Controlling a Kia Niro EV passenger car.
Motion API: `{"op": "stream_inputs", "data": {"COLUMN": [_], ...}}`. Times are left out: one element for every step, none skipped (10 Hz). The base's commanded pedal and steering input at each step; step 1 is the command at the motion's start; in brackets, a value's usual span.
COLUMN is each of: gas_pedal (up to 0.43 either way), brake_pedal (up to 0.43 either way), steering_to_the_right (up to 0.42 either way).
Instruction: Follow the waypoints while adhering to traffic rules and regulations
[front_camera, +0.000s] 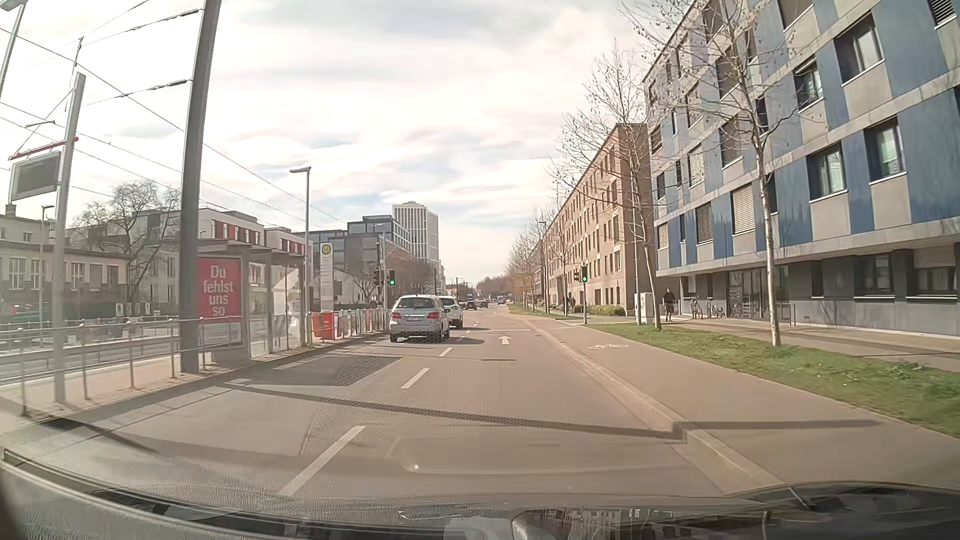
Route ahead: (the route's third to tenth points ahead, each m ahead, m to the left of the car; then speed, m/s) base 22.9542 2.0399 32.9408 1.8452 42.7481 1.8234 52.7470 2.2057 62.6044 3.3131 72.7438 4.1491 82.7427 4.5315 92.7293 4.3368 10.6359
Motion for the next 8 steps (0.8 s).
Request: {"op": "stream_inputs", "data": {"gas_pedal": [0.209, 0.209, 0.209, 0.209, 0.209, 0.209, 0.197, 0.177], "brake_pedal": [0.000, 0.000, 0.000, 0.000, 0.000, 0.000, 0.000, 0.000], "steering_to_the_right": [0.000, 0.000, 0.000, 0.000, 0.000, 0.000, 0.000, 0.000]}}
